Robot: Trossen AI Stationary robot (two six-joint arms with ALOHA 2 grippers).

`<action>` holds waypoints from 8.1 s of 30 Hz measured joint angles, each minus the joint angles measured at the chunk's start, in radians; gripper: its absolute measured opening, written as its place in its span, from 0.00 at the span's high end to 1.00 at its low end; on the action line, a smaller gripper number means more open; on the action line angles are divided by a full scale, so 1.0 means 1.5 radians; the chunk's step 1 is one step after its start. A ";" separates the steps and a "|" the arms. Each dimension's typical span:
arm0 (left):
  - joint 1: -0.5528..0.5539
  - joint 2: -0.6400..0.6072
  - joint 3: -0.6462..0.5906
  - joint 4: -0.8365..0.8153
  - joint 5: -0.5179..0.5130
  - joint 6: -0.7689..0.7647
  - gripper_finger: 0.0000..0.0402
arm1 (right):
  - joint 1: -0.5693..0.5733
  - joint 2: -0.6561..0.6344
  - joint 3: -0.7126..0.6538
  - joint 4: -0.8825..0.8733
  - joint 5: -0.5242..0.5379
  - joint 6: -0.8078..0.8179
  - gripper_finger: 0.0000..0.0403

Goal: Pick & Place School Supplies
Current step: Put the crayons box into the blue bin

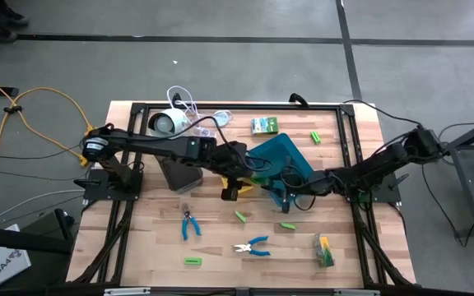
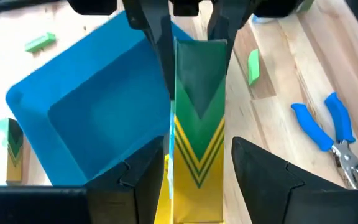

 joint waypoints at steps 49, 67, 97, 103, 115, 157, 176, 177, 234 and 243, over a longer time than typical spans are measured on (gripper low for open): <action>-0.029 -0.045 0.001 0.027 -0.056 0.014 0.55 | -0.033 -0.018 0.000 -0.296 0.295 0.583 0.74; -0.043 -0.045 0.001 0.027 -0.056 0.019 0.55 | -0.051 0.073 0.000 -0.245 0.224 0.679 0.67; -0.043 -0.045 0.001 0.027 -0.056 0.014 0.55 | -0.052 0.073 0.000 -0.209 0.223 0.564 0.53; -0.047 -0.045 0.001 0.027 -0.056 0.014 0.55 | -0.052 0.073 0.000 -0.094 0.215 0.452 0.55; -0.074 -0.045 0.001 0.026 -0.056 0.014 0.55 | -0.050 0.073 0.000 -0.119 0.036 0.553 0.62; -0.076 -0.044 0.001 0.026 -0.056 0.011 0.55 | -0.127 -0.011 -0.001 -0.361 0.104 0.472 0.73; -0.076 -0.044 0.001 0.023 -0.056 0.009 0.55 | -0.130 -0.169 0.000 -0.327 -0.023 0.389 0.73; -0.076 -0.044 0.001 0.021 -0.056 0.009 0.55 | -0.126 -0.172 0.000 -0.323 -0.051 0.389 0.73; -0.195 -0.044 0.001 -0.209 -0.051 -0.145 0.58 | 0.274 -0.171 0.327 -0.760 0.085 0.548 0.73; -0.190 -0.044 0.001 -0.208 -0.051 -0.131 0.58 | 0.352 -0.128 0.327 -0.666 0.067 0.637 0.76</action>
